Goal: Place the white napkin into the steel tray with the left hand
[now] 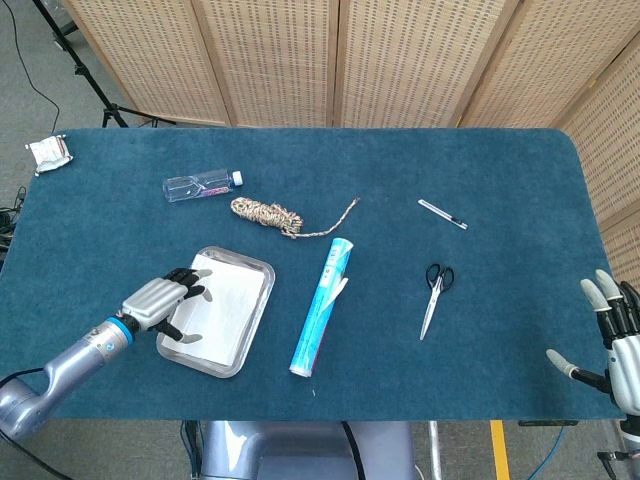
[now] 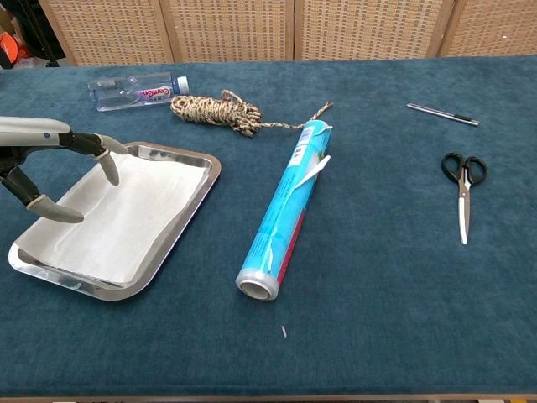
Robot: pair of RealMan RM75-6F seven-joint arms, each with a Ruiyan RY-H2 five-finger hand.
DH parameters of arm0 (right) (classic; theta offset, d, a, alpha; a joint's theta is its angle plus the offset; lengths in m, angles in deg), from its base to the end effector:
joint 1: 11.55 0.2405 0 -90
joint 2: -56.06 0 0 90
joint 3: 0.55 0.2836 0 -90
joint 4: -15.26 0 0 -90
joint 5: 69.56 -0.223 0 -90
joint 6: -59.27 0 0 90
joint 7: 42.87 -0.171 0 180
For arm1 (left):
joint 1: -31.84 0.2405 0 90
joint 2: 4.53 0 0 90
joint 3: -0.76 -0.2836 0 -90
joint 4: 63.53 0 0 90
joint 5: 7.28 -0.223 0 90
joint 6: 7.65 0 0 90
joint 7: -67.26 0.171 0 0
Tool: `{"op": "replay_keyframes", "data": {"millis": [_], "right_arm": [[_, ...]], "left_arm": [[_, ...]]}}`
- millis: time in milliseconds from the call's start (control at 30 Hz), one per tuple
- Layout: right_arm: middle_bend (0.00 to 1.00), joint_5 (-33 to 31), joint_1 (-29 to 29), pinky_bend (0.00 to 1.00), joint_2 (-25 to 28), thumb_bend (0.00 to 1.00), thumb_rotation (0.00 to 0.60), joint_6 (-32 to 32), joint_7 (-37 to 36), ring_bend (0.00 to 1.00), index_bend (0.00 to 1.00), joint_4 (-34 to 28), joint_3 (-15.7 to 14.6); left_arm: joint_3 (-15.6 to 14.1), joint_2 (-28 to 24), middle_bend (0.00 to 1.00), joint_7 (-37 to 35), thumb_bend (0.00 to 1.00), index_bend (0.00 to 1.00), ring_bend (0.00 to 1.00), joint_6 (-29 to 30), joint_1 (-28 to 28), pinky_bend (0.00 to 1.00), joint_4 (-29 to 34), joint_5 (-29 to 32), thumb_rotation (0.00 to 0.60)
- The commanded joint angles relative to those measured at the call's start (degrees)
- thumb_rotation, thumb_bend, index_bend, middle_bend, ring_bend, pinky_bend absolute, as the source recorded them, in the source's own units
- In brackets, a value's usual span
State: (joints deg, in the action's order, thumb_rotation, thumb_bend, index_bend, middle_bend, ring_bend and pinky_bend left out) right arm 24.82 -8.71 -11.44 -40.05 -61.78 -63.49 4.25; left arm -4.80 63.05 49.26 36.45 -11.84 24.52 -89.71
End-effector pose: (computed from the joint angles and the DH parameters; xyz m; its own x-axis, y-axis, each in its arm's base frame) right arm -0.3446 -0.2012 0.1931 0.2241 0.2210 0.9492 -0.9466 -0.1822 0.2660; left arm -0.2478 0.3528 0.0311 0.4011 0.5831 0.7065 0.9061 -0.3655 -0.2128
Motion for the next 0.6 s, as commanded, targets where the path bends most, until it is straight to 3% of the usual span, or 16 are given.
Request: {"op": "replay_keyframes", "data": {"millis": [33,600], "right_arm": [[0.0,0.0,0.0,0.0,0.1,0.0,0.6,-0.1,-0.2,0.0,0.0,0.0,0.0],[0.0,-0.1,-0.1,0.0,0.0,0.0,0.6,-0.4,-0.9,0.0,0.0,0.3,0.2]], "left_arm": [[0.5,0.3,0.07,0.9,0.17,0.32,0.0,-0.8,-0.1,0.05,-0.1,0.8,0.405],[1.9,1.4,0.07,2.5,0.16,0.32,0.0,-5.4,-0.9,0.05,0.3,2.7,0.392]]}}
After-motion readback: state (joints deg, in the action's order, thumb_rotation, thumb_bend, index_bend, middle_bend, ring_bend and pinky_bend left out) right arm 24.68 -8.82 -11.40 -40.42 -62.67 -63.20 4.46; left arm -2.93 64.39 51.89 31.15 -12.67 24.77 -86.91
